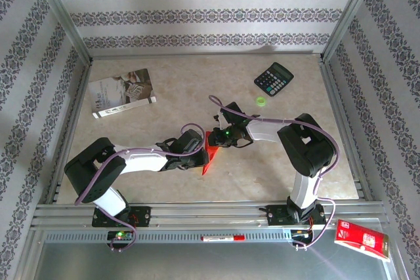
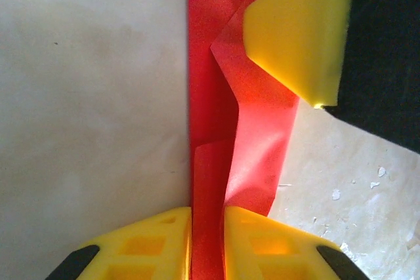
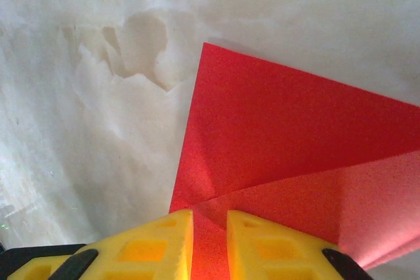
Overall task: Fold a paper plane with a square sheet of paper (pick it up from the middle)
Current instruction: Fold the wing for the fifth time at the center of the table.
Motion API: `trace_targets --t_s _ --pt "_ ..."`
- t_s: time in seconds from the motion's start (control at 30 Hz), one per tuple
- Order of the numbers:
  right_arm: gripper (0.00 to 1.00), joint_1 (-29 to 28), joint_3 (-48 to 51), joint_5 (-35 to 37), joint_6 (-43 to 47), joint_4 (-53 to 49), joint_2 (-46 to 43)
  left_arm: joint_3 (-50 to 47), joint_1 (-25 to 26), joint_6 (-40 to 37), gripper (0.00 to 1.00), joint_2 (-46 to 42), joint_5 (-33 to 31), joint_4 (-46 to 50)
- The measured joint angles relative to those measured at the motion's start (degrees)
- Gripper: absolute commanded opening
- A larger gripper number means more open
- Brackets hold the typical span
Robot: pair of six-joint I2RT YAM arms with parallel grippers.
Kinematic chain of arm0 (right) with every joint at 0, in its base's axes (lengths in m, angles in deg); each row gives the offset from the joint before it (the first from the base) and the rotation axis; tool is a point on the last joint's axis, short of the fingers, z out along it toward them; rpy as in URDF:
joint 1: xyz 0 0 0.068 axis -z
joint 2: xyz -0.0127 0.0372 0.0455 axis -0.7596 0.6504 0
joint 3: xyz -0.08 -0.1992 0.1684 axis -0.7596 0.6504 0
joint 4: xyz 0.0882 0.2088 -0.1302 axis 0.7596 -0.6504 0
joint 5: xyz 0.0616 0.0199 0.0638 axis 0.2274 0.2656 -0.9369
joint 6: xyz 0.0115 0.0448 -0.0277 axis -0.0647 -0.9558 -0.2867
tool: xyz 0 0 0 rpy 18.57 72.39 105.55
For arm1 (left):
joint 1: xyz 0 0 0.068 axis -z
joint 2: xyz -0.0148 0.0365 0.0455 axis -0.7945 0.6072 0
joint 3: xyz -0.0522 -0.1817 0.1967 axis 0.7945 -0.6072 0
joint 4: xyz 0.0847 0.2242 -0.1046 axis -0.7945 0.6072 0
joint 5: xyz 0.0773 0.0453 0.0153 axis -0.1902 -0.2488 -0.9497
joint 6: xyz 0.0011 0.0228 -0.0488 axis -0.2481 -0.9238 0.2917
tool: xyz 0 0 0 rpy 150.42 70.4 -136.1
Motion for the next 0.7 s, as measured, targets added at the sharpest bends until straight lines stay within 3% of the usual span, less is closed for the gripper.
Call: trace_targets --t_s 0.33,0.7 --pt "0.2 0.0 -0.2 0.02 0.02 -0.15 0.33 -0.66 0.0 0.28 0.2 0.0 0.26 -1.62" --pt "0.18 0.02 -0.35 0.02 0.0 -0.09 0.68 -4.02 0.09 3.28 0.5 -4.98 1.6 -5.49"
